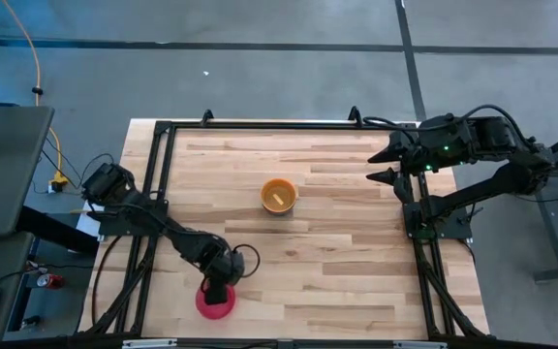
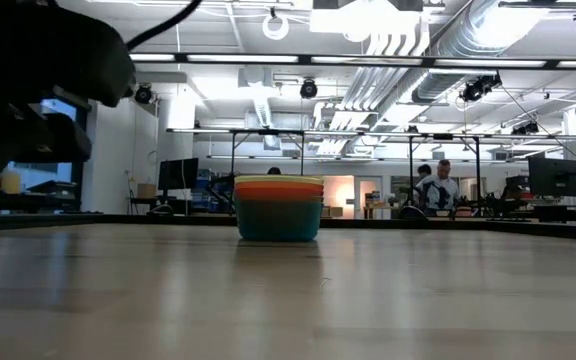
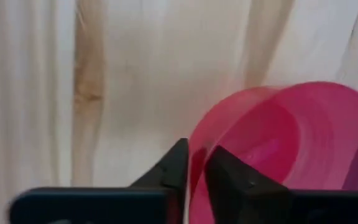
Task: Nest bowls inside each other
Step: Stack the red bowl on the yellow bowl
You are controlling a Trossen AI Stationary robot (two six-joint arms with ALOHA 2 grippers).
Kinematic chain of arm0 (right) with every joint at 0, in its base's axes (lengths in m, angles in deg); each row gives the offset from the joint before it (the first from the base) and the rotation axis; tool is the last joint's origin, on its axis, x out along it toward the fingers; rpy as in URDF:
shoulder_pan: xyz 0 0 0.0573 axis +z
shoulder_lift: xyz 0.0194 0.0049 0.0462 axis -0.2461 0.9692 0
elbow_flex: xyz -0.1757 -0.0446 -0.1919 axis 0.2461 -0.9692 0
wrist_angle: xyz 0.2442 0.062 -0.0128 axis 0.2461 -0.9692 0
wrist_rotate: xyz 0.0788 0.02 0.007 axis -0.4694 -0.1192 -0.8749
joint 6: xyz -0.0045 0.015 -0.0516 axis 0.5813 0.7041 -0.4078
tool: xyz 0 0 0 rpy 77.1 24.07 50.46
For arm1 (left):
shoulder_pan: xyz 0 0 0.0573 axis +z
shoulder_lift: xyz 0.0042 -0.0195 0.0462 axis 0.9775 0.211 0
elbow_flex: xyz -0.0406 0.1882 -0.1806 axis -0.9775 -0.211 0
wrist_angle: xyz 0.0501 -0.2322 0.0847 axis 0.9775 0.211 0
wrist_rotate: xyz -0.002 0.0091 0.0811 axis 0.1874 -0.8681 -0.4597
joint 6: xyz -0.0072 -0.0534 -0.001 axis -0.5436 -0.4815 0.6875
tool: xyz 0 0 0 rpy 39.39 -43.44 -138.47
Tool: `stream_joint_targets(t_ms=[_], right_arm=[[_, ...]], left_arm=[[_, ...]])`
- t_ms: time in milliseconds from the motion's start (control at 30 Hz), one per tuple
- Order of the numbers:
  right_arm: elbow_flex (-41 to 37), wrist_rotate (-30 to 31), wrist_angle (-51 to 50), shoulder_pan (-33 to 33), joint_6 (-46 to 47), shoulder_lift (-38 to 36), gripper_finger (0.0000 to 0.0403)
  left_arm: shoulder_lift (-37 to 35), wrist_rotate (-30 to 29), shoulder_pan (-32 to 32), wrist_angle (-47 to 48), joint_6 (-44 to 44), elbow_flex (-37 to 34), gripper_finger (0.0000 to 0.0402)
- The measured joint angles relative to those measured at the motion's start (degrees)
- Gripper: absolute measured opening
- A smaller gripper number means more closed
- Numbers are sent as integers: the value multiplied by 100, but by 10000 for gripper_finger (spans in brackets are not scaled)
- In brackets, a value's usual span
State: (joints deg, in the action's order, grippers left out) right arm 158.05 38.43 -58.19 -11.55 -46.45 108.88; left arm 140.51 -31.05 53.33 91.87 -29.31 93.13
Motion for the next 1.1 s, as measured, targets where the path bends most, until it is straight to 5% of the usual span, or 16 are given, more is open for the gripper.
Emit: stream_joint_targets(t_ms=[100,400,767,1100], right_arm=[[0,-6,-6,0,2,0,200],[0,-90,-140,0,46,0,200],[0,-90,-310,0,-2,0,200],[0,-89,-289,-2,-145,0,200]], left_arm=[[0,6,168,-24,26,0,7],[0,336,960,-270,-256,34,3],[0,640,2164,-63,-123,936,1],[-4,-59,3326,1213,890,2199,0]])
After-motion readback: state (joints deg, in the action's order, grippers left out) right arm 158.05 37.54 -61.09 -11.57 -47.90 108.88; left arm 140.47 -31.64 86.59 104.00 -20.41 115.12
